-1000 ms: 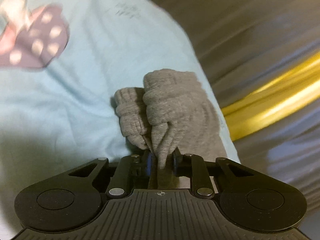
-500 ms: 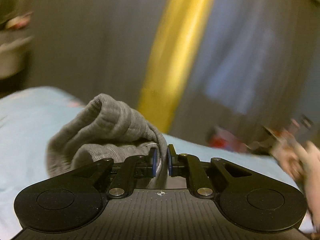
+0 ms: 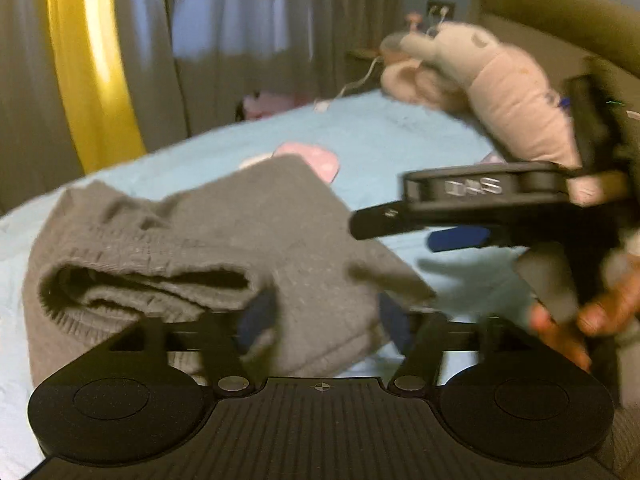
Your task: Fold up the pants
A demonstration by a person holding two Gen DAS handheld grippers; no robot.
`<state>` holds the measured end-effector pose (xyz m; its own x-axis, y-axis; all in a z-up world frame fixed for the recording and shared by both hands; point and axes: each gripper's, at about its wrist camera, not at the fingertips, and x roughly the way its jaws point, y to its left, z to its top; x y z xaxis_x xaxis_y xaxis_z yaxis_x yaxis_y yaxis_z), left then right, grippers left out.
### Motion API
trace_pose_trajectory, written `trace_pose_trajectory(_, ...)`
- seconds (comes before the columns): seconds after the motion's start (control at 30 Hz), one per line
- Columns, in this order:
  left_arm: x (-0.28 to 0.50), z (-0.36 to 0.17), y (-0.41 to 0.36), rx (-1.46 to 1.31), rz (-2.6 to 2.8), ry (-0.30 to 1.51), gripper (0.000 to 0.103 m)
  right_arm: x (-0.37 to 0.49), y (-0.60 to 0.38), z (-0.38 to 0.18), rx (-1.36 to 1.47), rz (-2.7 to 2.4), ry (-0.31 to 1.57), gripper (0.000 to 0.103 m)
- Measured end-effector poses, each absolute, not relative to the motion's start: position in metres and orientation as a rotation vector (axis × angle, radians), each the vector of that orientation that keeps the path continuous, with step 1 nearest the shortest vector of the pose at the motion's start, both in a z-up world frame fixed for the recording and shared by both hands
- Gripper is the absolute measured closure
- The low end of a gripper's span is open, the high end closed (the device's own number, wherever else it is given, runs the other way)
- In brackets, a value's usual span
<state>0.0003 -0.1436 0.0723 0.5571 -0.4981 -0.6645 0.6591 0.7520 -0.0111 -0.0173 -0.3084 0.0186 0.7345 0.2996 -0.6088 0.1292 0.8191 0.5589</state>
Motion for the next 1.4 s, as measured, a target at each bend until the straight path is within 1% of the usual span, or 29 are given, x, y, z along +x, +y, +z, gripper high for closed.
trace_pose_trajectory(0.07, -0.009, 0.075, -0.123, 0.195, -0.680, 0.659, 0.019, -0.018, -0.306, 0.021, 0.604, 0.110, 0.741, 0.005)
trace_pose_trajectory(0.17, -0.025, 0.083, -0.071, 0.056, -0.542, 0.634, 0.014, -0.020, -0.290, 0.032, 0.502, 0.160, 0.706, 0.005)
trace_pose_trajectory(0.23, -0.030, 0.084, -0.037, -0.052, -0.396, 0.627, 0.014, -0.021, -0.270, 0.041, 0.387, 0.215, 0.671, 0.005)
trace_pose_trajectory(0.3, -0.022, 0.084, 0.002, -0.190, -0.205, 0.622, 0.011, -0.021, -0.242, 0.044, 0.263, 0.298, 0.652, 0.005)
trace_pose_trajectory(0.37, -0.013, 0.079, 0.041, -0.345, -0.034, 0.627, 0.011, -0.021, -0.219, 0.040, 0.189, 0.346, 0.666, 0.005)
trace_pose_trajectory(0.43, -0.004, 0.072, 0.066, -0.439, 0.050, 0.625, 0.011, -0.020, -0.191, 0.034, 0.063, 0.367, 0.679, 0.005)
trace_pose_trajectory(0.53, 0.002, 0.061, 0.073, -0.462, 0.121, 0.594, 0.011, -0.021, -0.163, 0.029, -0.080, 0.387, 0.641, 0.004)
trace_pose_trajectory(0.63, 0.010, 0.045, 0.079, -0.561, 0.100, 0.627, 0.011, -0.015, -0.144, 0.023, -0.206, 0.381, 0.612, 0.004)
trace_pose_trajectory(0.8, 0.002, 0.032, 0.094, -0.650, 0.114, 0.655, 0.011, -0.001, -0.123, 0.018, -0.295, 0.386, 0.584, 0.004)
trace_pose_trajectory(0.83, -0.001, 0.030, 0.097, -0.668, 0.117, 0.657, 0.011, 0.002, -0.123, 0.019, -0.284, 0.394, 0.577, 0.006)
trace_pose_trajectory(0.97, -0.002, 0.027, 0.100, -0.701, 0.111, 0.661, 0.011, 0.015, -0.143, 0.029, -0.110, 0.405, 0.586, 0.023)
trace_pose_trajectory(1.03, -0.001, 0.027, 0.099, -0.704, 0.103, 0.669, 0.011, 0.022, -0.156, 0.032, -0.019, 0.392, 0.602, 0.034)
trace_pose_trajectory(1.1, 0.000, 0.026, 0.099, -0.710, 0.105, 0.676, 0.011, 0.027, -0.169, 0.038, 0.080, 0.369, 0.601, 0.039)
trace_pose_trajectory(1.13, 0.000, 0.026, 0.099, -0.717, 0.104, 0.679, 0.011, 0.030, -0.178, 0.041, 0.131, 0.346, 0.592, 0.045)
trace_pose_trajectory(1.17, 0.000, 0.025, 0.100, -0.724, 0.107, 0.677, 0.011, 0.033, -0.187, 0.042, 0.177, 0.316, 0.586, 0.047)
trace_pose_trajectory(1.2, -0.001, 0.025, 0.101, -0.731, 0.110, 0.672, 0.011, 0.039, -0.200, 0.043, 0.248, 0.270, 0.579, 0.051)
trace_pose_trajectory(1.23, -0.002, 0.024, 0.102, -0.737, 0.108, 0.670, 0.011, 0.046, -0.215, 0.042, 0.327, 0.211, 0.572, 0.053)
trace_pose_trajectory(1.27, -0.001, 0.024, 0.102, -0.739, 0.109, 0.671, 0.011, 0.049, -0.227, 0.040, 0.389, 0.156, 0.568, 0.054)
trace_pose_trajectory(1.3, -0.001, 0.024, 0.102, -0.738, 0.111, 0.673, 0.011, 0.054, -0.245, 0.038, 0.469, 0.073, 0.574, 0.053)
trace_pose_trajectory(1.37, 0.000, 0.023, 0.101, -0.738, 0.108, 0.678, 0.011, 0.061, -0.272, 0.030, 0.594, 0.004, 0.626, 0.042)
trace_pose_trajectory(1.4, 0.001, 0.022, 0.101, -0.740, 0.109, 0.681, 0.011, 0.059, -0.280, 0.026, 0.649, 0.017, 0.636, 0.033)
